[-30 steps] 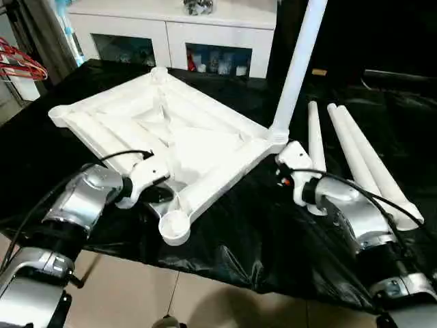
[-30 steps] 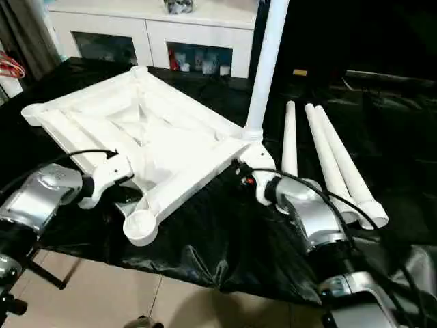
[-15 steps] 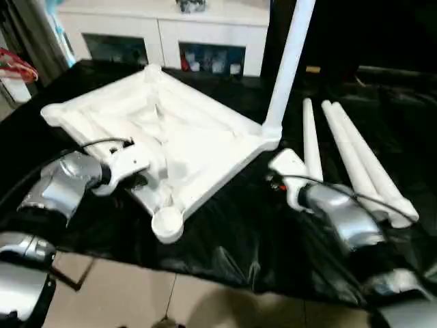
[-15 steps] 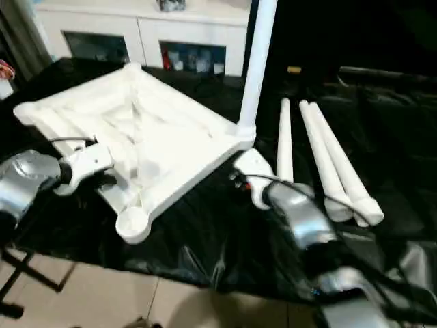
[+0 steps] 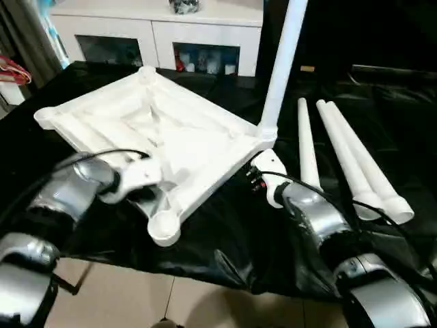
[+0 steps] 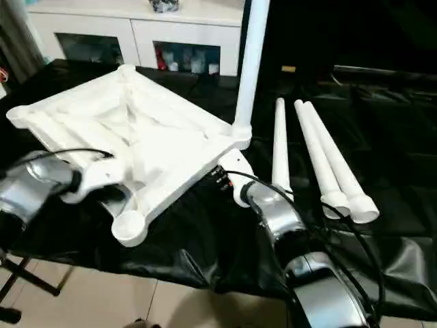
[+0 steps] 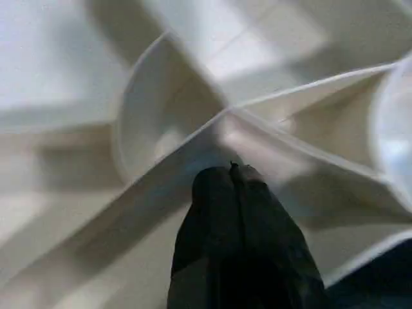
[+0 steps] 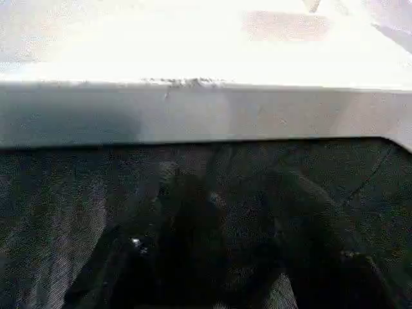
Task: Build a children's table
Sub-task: Rotate table base
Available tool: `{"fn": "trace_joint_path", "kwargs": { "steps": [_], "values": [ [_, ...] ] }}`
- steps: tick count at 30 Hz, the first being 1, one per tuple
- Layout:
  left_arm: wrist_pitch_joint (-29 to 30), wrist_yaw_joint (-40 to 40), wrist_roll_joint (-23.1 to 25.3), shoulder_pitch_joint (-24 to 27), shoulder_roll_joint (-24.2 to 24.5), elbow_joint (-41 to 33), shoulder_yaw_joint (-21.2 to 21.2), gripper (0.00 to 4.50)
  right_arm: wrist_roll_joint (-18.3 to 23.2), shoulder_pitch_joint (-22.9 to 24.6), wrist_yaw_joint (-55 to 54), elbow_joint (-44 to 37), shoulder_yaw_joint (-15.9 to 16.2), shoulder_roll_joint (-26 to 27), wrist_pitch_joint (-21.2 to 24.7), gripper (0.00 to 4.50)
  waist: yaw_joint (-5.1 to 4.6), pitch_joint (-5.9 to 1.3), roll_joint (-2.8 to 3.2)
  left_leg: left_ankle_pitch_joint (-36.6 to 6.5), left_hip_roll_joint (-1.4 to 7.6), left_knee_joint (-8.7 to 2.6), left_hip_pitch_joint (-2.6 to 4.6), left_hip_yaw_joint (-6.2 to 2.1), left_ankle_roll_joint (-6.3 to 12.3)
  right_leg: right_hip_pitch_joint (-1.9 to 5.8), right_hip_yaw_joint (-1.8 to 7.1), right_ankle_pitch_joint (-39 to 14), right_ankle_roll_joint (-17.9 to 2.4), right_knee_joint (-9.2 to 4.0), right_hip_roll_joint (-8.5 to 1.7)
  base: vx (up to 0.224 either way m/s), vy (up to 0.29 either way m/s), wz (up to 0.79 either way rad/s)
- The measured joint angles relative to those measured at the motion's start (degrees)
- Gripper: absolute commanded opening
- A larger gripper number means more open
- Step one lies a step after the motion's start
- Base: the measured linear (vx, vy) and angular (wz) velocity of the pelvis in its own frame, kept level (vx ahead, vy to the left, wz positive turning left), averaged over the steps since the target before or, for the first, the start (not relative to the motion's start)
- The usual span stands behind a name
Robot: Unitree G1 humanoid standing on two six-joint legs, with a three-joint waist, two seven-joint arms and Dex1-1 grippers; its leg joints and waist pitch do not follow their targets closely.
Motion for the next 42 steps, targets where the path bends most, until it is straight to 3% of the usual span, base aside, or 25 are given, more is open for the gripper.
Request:
{"fn": "trace_joint_path", "kwargs": {
  "steps": [3,13,17,22,30,33,37,42],
  "values": [
    [2.3,-2.3,-2.3,1.9,-2.5,-4.8,-0.8,0.00,-0.1,-0.3,-0.5,1.3,-1.0,-0.2,-0.6,1.80,0.54,-0.03,-0.05,0.0,0.00,0.04,0.03,0.04,0.00,0.02,0.02,0.0,0.0,0.03,-0.02,0.000,0.000,0.00],
    [4.6,-0.9,-4.4,2.8,-11.4,-8.1,-2.3,0.00,-0.2,-2.3,-1.0,6.2,-2.1,0.2,-3.2,0.83,0.19,-0.02,-0.04,0.0,0.01,0.08,0.07,0.06,-0.02,0.00,0.05,0.0,0.0,0.16,0.00,0.000,0.000,0.00],
    [2.1,6.1,-3.8,0.7,-15.5,-4.3,-2.1,0.00,-0.6,-3.0,-1.2,7.3,-2.2,0.5,-4.1,0.46,0.23,-0.01,-0.03,0.0,0.02,0.05,0.03,0.06,-0.01,-0.02,0.01,0.0,0.0,0.11,0.01,0.000,0.000,0.00],
    [-2.3,12.7,-1.5,-2.0,-15.8,1.3,-2.0,0.00,-0.6,-3.2,-1.3,7.5,-2.2,0.8,-5.2,0.04,-0.44,0.00,0.00,0.0,0.06,0.05,0.01,0.04,-0.01,-0.04,-0.01,0.0,0.0,0.10,0.06,0.000,0.000,0.00],
    [-5.5,15.8,-1.8,-2.1,-15.8,4.4,0.2,0.00,-0.8,-3.1,-2.5,3.3,-3.3,-2.1,-5.4,0.04,-0.26,0.06,0.03,0.0,0.07,0.09,-0.10,0.03,-0.01,-0.09,-0.03,0.0,0.0,0.08,0.04,0.000,0.000,0.00],
    [-5.6,16.3,-3.8,-1.7,-15.9,4.0,1.9,0.33,-0.2,-3.0,-3.8,-1.2,-4.9,-2.8,-1.0,0.00,-0.26,0.08,0.04,0.0,0.07,0.09,-0.11,0.03,-0.01,-0.10,-0.04,0.0,0.0,0.09,0.04,0.000,0.000,0.00],
    [-1.8,16.4,-9.9,-0.6,-15.8,-0.9,8.3,0.65,4.8,-2.9,-6.7,-9.2,-12.0,-4.6,8.7,0.40,0.27,0.16,0.06,0.0,0.07,0.09,-0.12,0.04,-0.01,-0.12,-0.03,0.0,0.0,0.08,0.05,0.000,0.000,0.00],
    [3.0,16.7,-15.4,-0.3,-16.2,-6.9,13.9,1.09,5.7,-5.0,-10.4,-8.8,-14.9,-6.6,14.2,0.82,0.50,0.16,0.09,0.0,0.07,0.09,-0.08,0.07,-0.01,-0.12,0.00,0.0,0.0,0.11,0.05,0.000,0.000,0.00]
  ]
}}
